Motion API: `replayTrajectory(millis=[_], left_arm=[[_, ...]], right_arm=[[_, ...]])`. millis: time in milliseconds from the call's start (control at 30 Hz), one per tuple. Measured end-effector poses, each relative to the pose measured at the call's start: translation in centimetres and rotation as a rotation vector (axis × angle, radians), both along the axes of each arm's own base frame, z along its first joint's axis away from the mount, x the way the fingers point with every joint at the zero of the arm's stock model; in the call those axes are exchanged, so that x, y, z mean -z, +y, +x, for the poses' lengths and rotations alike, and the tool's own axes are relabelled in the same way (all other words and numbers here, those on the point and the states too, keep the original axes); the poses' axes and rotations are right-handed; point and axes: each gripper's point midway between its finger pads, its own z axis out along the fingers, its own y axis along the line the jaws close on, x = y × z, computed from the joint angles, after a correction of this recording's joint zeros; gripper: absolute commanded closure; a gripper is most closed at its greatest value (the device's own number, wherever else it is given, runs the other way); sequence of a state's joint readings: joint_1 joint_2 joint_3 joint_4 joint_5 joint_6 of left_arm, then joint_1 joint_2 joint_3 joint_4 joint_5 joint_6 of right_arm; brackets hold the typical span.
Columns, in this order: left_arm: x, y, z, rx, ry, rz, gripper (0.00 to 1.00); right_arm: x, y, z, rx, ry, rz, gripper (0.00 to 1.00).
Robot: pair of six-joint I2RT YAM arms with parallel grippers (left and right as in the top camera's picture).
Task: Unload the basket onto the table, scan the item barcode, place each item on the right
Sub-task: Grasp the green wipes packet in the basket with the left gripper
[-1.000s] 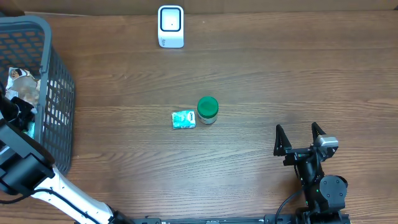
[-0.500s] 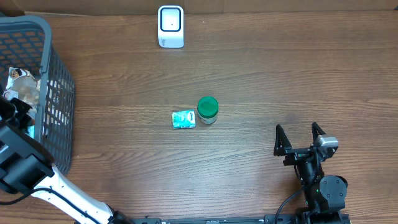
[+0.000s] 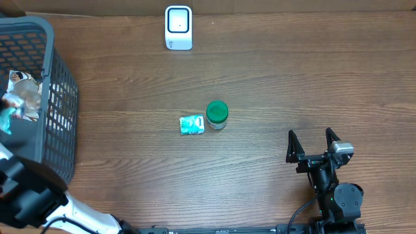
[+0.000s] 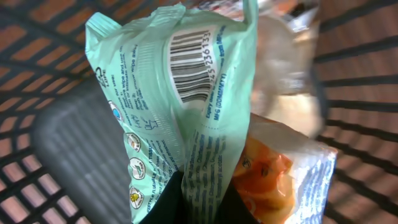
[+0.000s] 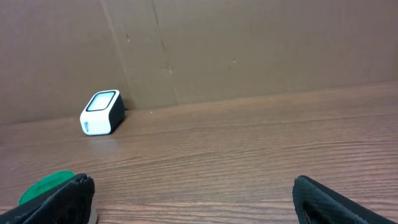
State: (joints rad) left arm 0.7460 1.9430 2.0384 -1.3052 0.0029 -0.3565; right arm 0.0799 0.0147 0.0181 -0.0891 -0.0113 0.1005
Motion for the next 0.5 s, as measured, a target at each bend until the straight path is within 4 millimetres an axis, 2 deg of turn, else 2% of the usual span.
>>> replayTrajectory(millis=[133, 200, 300, 367, 433, 500], left_arm=[[-4.3, -1.9, 1.4, 0.056, -0.147, 0.036, 0.96], [-7.3, -4.0, 1.9, 0.105, -0.221, 0.065, 0.96], [-12.2, -9.1, 2.4, 0.234, -0.324, 0.126, 0.96], [-15.1, -13.5, 2.5, 0.341, -0.385, 0.156, 0.96], [-16.8, -18.6, 2.1, 0.467, -0.414, 0.159, 0.96], [-17.0, -23.1, 1.5, 0.586, -0.400, 0.138, 0.96]], right_arm=[[0.0, 0.0, 0.0, 0.000, 0.000, 0.000, 0.00], [0.0, 0.0, 0.0, 0.000, 0.000, 0.000, 0.00], [0.0, 0.0, 0.0, 0.000, 0.001, 0.000, 0.00], [0.0, 0.0, 0.0, 0.000, 0.001, 0.000, 0.00], [0.0, 0.0, 0.0, 0.000, 0.001, 0.000, 0.00], [0.0, 0.0, 0.0, 0.000, 0.000, 0.000, 0.00]])
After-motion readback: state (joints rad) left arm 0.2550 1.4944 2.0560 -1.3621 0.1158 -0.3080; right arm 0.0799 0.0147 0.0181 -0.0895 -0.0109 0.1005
